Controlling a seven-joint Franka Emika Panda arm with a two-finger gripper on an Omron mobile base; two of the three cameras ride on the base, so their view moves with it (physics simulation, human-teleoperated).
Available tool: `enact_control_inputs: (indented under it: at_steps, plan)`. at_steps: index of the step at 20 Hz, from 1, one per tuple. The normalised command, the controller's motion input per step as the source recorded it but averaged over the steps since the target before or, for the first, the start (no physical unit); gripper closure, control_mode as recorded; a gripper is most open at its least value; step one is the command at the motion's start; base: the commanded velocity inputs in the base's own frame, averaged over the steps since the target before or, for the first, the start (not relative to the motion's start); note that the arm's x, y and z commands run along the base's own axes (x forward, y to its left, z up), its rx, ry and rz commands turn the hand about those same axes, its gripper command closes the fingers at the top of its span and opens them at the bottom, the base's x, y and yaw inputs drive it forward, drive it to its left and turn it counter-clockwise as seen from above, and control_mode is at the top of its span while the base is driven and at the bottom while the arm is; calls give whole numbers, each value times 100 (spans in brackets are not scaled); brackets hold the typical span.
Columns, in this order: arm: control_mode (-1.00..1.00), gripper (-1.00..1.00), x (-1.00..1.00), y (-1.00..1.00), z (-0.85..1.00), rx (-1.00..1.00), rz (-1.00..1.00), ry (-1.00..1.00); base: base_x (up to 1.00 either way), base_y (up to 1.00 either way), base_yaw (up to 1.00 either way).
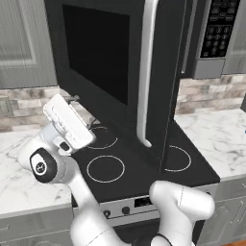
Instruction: Remove the apple from the bowl and place it on the small plate. Then place the bowl with only the fish in the microwave, close the door, and press the start button to microwave the fish.
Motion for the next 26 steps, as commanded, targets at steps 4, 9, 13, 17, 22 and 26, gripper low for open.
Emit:
enact_control_inputs:
  at_steps: [4, 9, 13, 17, 22, 26]
  plan:
    - [-100, -100, 0, -100, 20, 22, -7, -17, 0, 0, 0]
    - [-100, -100, 0, -100, 28, 21, -4, -14, 0, 0, 0]
    - [-100, -100, 14, -85, 27, 21, 0, -11, 0, 0, 0]
    - [-100, -100, 26, -57, 14, 18, 3, -5, 0, 0, 0]
    - [-100, -100, 33, -68, 0, 15, 14, 0, 0, 0, 0]
    - [-100, -100, 51, -54, 0, 17, 32, 0, 0, 0, 0]
